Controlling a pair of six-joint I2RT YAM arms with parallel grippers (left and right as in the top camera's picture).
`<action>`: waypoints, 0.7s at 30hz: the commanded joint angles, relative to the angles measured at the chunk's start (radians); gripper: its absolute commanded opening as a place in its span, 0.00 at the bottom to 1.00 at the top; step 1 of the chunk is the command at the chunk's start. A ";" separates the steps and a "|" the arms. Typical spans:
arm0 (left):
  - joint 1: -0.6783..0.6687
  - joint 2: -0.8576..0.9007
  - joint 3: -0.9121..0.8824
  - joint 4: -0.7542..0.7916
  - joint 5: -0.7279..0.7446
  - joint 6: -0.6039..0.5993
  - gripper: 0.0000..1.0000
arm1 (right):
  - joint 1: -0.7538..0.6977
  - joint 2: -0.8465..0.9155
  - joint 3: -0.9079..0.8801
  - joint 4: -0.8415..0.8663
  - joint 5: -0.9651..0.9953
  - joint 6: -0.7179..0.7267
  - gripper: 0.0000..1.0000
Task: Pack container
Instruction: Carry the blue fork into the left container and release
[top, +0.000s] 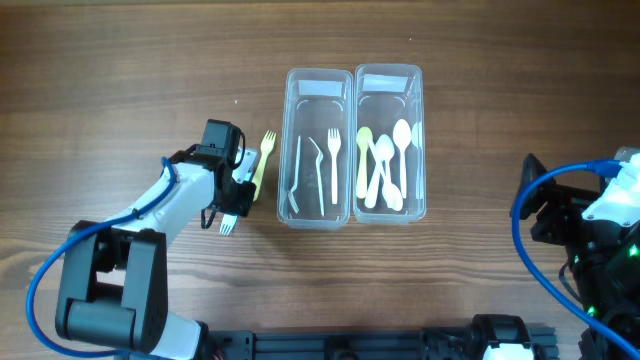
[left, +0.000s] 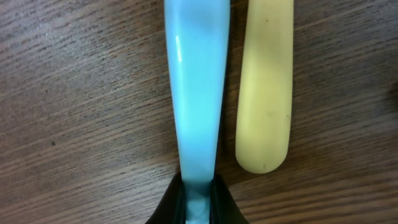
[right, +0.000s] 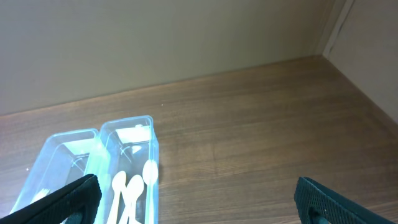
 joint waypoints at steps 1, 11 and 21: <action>0.002 0.005 -0.021 -0.042 0.024 0.005 0.04 | -0.003 0.002 0.004 0.005 -0.016 0.001 1.00; -0.025 -0.272 0.430 -0.343 0.345 -0.190 0.04 | -0.003 0.002 0.004 0.005 -0.016 0.002 1.00; -0.342 -0.031 0.413 -0.118 0.119 -0.584 0.04 | -0.003 0.002 0.004 0.005 -0.016 0.001 1.00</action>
